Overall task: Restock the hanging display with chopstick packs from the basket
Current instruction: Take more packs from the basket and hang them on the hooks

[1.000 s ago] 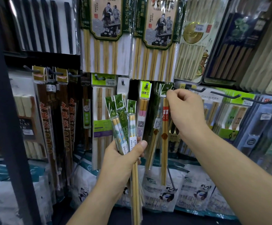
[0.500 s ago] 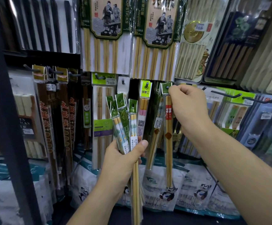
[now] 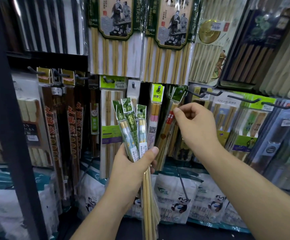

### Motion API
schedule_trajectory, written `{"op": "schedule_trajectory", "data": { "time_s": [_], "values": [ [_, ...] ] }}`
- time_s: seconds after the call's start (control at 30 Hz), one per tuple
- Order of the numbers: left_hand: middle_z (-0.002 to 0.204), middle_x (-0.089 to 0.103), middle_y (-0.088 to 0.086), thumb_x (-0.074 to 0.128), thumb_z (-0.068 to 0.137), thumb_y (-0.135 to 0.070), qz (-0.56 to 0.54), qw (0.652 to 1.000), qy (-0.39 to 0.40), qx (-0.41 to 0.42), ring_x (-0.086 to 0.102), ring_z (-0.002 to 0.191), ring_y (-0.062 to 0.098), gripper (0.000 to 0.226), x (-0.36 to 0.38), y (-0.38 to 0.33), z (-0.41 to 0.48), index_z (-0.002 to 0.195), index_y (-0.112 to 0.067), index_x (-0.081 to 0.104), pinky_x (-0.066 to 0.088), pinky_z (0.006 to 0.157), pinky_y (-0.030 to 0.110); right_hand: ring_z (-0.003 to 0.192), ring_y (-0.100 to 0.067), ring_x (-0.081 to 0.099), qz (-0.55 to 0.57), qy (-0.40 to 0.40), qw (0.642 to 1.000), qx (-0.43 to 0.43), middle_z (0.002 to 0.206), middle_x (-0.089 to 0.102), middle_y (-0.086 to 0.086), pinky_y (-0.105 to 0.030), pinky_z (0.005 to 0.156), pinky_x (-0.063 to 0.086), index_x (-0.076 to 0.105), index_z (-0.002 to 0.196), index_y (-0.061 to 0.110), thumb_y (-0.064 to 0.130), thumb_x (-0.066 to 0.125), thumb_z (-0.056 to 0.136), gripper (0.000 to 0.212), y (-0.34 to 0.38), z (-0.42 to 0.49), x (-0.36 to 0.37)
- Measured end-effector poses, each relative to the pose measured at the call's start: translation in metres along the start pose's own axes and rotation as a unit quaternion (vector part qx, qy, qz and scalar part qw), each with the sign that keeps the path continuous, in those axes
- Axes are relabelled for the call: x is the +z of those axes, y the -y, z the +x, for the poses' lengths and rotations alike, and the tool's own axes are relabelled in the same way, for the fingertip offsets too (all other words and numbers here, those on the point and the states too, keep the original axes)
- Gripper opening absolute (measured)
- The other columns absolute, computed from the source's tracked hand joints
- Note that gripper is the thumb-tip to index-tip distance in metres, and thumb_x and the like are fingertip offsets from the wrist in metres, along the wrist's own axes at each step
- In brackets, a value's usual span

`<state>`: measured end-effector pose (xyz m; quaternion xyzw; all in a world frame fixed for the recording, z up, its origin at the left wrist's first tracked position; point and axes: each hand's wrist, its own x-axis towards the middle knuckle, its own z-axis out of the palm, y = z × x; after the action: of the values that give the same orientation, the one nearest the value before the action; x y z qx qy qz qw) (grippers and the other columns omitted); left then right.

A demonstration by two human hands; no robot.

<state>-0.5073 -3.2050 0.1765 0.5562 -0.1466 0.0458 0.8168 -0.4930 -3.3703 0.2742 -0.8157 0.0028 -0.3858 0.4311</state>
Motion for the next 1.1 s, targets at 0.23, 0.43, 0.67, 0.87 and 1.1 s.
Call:
{"op": "schedule_trajectory", "data": {
  "time_s": [0.23, 0.43, 0.67, 0.87, 1.1],
  "values": [
    [0.072, 0.07, 0.004, 0.088, 0.067, -0.043, -0.007, 1.0, 0.025, 0.008, 0.067, 0.064, 0.018, 0.044, 0.004, 0.0, 0.0, 0.097, -0.017, 0.069, 0.055, 0.061, 0.027, 0.074, -0.016, 0.066, 0.09, 0.082, 0.993, 0.009, 0.079, 0.071, -0.003, -0.025, 0.066, 0.055, 0.071, 0.082, 0.022, 0.034, 0.067, 0.096, 0.019, 0.023, -0.029, -0.004],
    [0.072, 0.07, -0.01, 0.09, 0.065, -0.042, 0.014, 0.997, 0.063, 0.03, 0.066, 0.064, 0.007, 0.028, 0.007, -0.003, -0.004, 0.084, -0.041, 0.07, 0.053, 0.06, 0.021, 0.07, -0.013, 0.069, 0.16, 0.161, 0.973, 0.035, 0.078, 0.073, 0.0, -0.022, 0.06, 0.055, 0.072, 0.092, 0.018, 0.029, 0.076, 0.09, 0.012, 0.033, -0.037, 0.002],
    [0.098, 0.078, -0.015, 0.09, 0.055, -0.055, 0.061, 0.996, 0.046, 0.05, 0.073, 0.089, 0.002, 0.05, 0.01, -0.006, -0.007, 0.099, -0.05, 0.066, 0.055, 0.071, 0.014, 0.065, -0.011, 0.063, 0.21, 0.176, 0.959, 0.075, 0.072, 0.067, 0.0, -0.024, 0.053, 0.051, 0.069, 0.084, 0.016, 0.021, 0.073, 0.094, 0.012, 0.032, -0.034, -0.001],
    [0.077, 0.074, -0.01, 0.084, 0.057, -0.076, 0.019, 0.998, 0.031, 0.042, 0.069, 0.067, 0.005, 0.044, 0.01, -0.008, -0.007, 0.086, -0.048, 0.067, 0.053, 0.058, 0.017, 0.06, -0.007, 0.058, 0.232, 0.126, 0.96, 0.093, 0.066, 0.064, 0.006, -0.021, 0.052, 0.048, 0.067, 0.079, 0.019, 0.02, 0.065, 0.099, 0.02, 0.034, -0.021, -0.011],
    [0.069, 0.059, 0.004, 0.087, 0.067, -0.064, -0.029, 0.999, 0.037, 0.002, 0.055, 0.059, 0.016, 0.043, 0.0, -0.001, -0.002, 0.088, -0.033, 0.069, 0.05, 0.056, 0.028, 0.062, -0.014, 0.05, 0.206, 0.04, 0.972, 0.102, 0.064, 0.056, 0.002, -0.023, 0.052, 0.044, 0.065, 0.071, 0.023, 0.025, 0.063, 0.1, 0.029, 0.033, 0.007, -0.015]
  ]
}}
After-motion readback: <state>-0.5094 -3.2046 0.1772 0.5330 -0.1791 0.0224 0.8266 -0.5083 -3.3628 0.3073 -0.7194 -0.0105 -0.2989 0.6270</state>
